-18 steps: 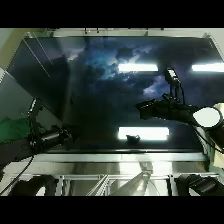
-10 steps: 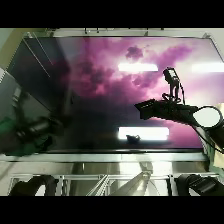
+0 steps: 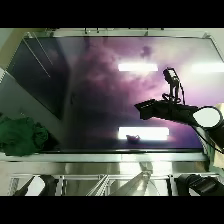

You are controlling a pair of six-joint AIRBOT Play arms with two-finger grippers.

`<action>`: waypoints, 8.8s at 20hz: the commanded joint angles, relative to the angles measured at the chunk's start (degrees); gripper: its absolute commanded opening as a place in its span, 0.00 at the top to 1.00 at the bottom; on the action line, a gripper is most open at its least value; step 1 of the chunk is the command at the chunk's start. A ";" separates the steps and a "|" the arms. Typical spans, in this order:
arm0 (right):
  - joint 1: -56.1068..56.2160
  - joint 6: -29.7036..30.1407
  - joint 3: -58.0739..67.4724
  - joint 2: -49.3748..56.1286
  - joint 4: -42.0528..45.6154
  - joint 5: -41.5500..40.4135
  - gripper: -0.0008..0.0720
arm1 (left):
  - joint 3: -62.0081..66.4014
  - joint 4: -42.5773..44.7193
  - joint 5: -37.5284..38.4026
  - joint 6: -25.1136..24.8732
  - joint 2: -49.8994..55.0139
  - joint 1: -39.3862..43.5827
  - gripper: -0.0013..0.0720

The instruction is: Fold the shirts.

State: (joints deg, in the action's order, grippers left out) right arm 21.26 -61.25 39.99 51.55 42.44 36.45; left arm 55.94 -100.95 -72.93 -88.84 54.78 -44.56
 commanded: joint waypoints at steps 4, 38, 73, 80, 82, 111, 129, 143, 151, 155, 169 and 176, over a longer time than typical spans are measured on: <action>0.13 -0.02 -0.02 0.33 -0.02 -0.04 0.95 | -6.23 3.43 7.58 1.42 17.31 -5.07 0.02; -27.96 -5.95 2.97 15.54 -4.68 22.56 0.30 | 17.51 -29.97 -10.80 -13.09 26.88 41.92 0.05; -30.56 -1.09 38.23 -4.13 -23.61 34.38 0.96 | 50.12 -39.10 -16.44 -14.14 10.95 43.76 0.96; -17.84 -3.43 28.83 5.14 -21.99 38.77 0.96 | 27.71 -36.44 -15.30 -15.15 9.09 50.07 0.96; -12.92 -3.43 22.99 8.96 -18.93 36.15 0.96 | 18.56 -30.95 -12.00 -15.23 9.25 52.02 0.96; -10.43 13.05 3.82 36.04 -30.64 25.46 0.88 | 19.02 -43.76 -5.60 -23.80 48.37 49.75 0.96; -23.26 9.44 19.58 23.93 -29.16 28.70 0.95 | 42.71 -44.06 -9.01 -23.28 28.65 58.07 0.96; -20.74 -8.48 19.45 25.24 3.28 34.36 0.16 | 31.34 -43.95 -23.12 -24.00 43.17 61.72 0.02; -20.76 -21.86 11.34 26.01 19.32 27.69 0.17 | 31.34 -33.68 -17.70 -21.27 42.27 40.74 0.02; -20.74 -20.70 9.66 30.62 9.62 26.69 0.17 | 31.34 -33.97 -18.05 -20.15 48.50 37.00 0.02; -22.60 5.22 11.50 35.58 -19.76 27.67 0.96 | 41.70 -43.12 -19.23 -21.00 59.58 44.35 0.96; -48.09 5.09 27.17 8.61 -21.94 19.26 0.96 | 54.49 -43.01 -24.00 -18.01 38.77 34.03 0.96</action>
State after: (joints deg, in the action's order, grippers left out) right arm -17.15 -56.64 61.67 70.61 21.91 60.20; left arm 106.39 -144.05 -95.96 -107.68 101.80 -6.55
